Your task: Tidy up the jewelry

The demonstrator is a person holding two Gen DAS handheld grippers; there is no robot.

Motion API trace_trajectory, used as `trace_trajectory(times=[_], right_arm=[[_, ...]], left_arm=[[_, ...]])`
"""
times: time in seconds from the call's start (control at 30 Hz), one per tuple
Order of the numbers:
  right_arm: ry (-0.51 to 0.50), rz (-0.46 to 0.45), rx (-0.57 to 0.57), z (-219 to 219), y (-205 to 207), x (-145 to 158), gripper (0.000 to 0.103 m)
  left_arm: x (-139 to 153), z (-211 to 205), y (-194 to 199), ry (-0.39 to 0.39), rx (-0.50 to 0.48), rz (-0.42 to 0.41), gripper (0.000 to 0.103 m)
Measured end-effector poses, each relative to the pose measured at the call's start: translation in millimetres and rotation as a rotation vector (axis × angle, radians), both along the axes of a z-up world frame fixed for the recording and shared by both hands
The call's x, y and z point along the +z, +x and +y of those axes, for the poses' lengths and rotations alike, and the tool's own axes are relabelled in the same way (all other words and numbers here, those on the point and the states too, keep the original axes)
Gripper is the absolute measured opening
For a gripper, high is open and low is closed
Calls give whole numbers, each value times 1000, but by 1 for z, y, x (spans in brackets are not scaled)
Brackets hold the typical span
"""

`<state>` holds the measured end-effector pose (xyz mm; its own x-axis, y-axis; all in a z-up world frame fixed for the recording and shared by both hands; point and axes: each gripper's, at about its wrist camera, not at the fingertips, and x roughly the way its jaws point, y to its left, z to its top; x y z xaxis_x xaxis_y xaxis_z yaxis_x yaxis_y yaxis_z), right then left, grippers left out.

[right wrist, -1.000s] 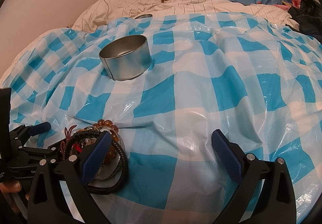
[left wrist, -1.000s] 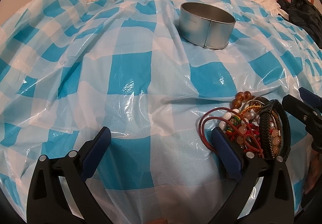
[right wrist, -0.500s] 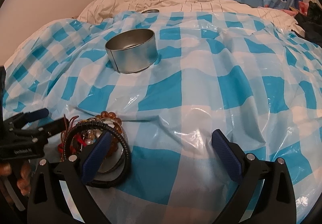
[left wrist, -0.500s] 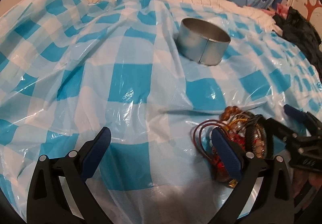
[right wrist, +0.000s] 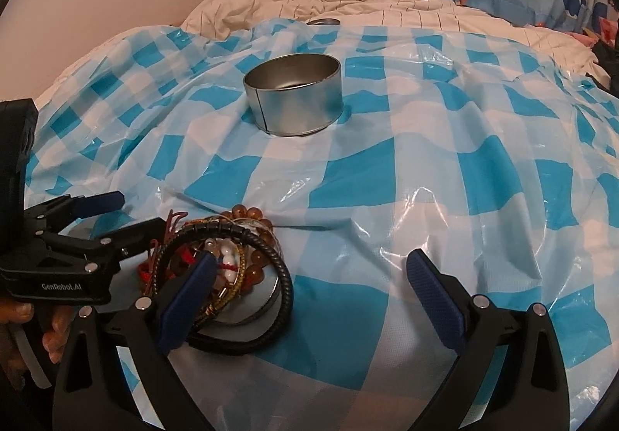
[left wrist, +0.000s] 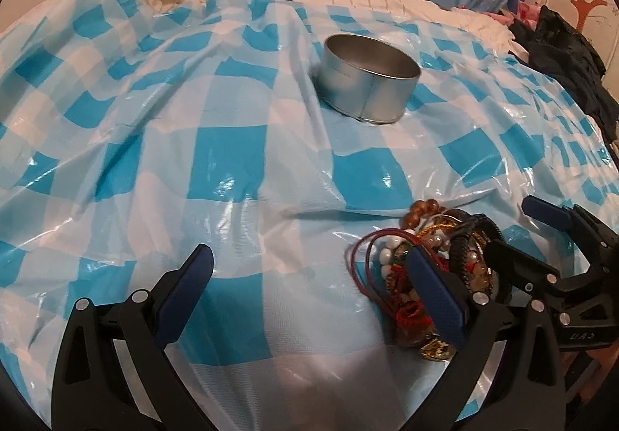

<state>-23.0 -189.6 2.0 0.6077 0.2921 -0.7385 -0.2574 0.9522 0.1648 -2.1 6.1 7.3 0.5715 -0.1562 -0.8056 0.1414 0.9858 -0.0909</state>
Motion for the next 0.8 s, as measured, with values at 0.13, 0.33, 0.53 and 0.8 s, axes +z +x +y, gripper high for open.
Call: trace_trajectory(times=[0.13, 0.33, 0.53, 0.8], right_arm=[[3, 8, 15, 1, -1, -1, 86], [7, 10, 12, 1, 1, -1, 86], [3, 12, 9, 1, 1, -1, 86], [2, 16, 9, 1, 2, -2, 86]], left_arm=[[0, -4, 1, -26, -27, -3, 96], [-1, -7, 3, -19, -23, -3, 96], [1, -9, 4, -8, -22, -7, 96], [2, -7, 4, -30, -32, -2, 96]])
